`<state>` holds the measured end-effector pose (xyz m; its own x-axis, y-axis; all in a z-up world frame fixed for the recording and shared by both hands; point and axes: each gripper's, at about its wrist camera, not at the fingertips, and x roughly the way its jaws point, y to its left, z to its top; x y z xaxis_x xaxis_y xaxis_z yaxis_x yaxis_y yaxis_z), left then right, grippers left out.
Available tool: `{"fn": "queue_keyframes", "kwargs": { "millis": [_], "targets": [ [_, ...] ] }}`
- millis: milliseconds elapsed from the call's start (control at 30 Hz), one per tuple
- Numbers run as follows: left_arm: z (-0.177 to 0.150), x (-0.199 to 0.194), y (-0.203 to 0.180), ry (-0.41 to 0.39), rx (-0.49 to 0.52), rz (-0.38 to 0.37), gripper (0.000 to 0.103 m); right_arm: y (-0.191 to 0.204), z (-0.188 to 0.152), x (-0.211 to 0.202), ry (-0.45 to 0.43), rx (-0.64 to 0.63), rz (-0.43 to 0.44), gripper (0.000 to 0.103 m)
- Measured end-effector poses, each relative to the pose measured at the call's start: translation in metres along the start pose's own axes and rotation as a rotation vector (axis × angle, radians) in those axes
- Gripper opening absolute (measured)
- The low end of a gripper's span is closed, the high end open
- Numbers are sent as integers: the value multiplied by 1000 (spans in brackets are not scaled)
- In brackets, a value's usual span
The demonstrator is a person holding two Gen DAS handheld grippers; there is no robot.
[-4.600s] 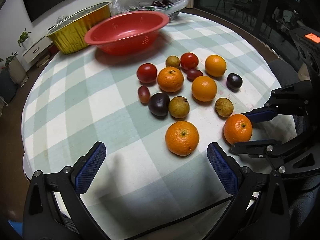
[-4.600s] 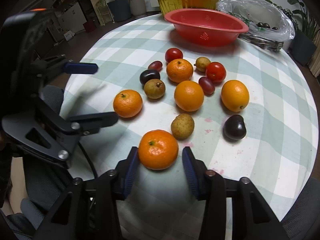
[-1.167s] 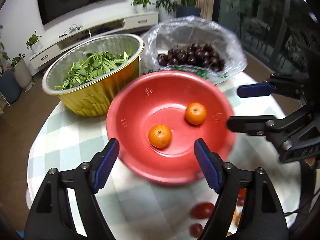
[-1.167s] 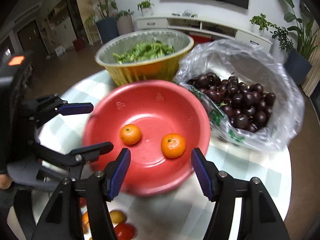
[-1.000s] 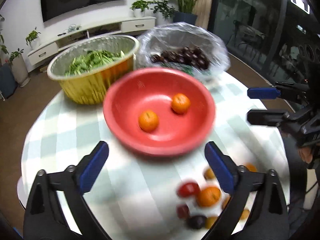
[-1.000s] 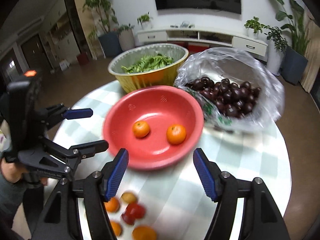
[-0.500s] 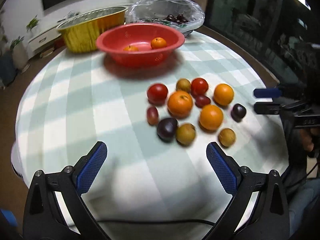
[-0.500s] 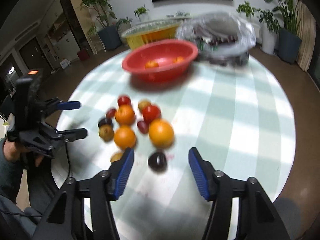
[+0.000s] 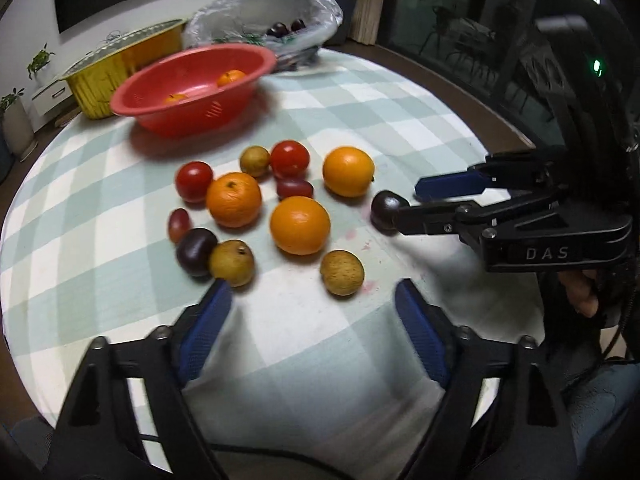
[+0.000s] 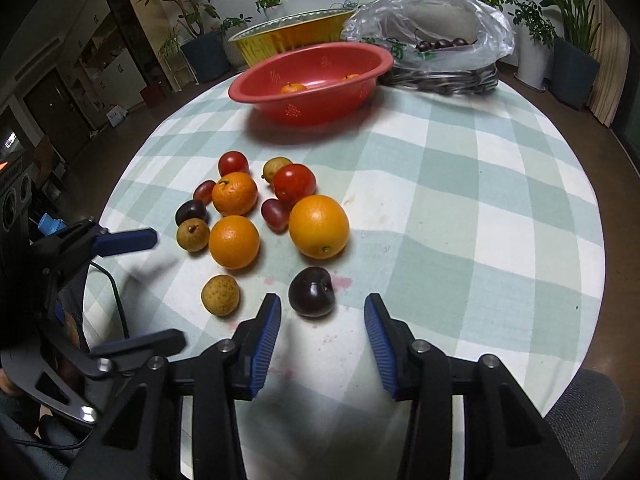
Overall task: Organize fruits
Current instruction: 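Grasp a dark plum with the right tool while the left tool grasps a brown pear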
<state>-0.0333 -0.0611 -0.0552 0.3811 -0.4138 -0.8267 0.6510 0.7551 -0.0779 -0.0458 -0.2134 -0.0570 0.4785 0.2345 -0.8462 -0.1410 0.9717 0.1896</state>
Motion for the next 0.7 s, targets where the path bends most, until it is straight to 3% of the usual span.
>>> {"fn": "queue_keyframes", "kwargs": {
  "millis": [67,233,567,700],
  "targets": [
    [0,7,-4,18,8,4,62,-1,1,2,5,-1,-2,45],
    [4,15,-9,29,21,5,57,3,4,9,21,-24,3,41],
    [9,26,-10,38,21,-13,32,6,6,17,39,-53,10,35],
    [9,26,-15,40,44,-14,28,8,7,18,40,-62,5,34]
  ]
}}
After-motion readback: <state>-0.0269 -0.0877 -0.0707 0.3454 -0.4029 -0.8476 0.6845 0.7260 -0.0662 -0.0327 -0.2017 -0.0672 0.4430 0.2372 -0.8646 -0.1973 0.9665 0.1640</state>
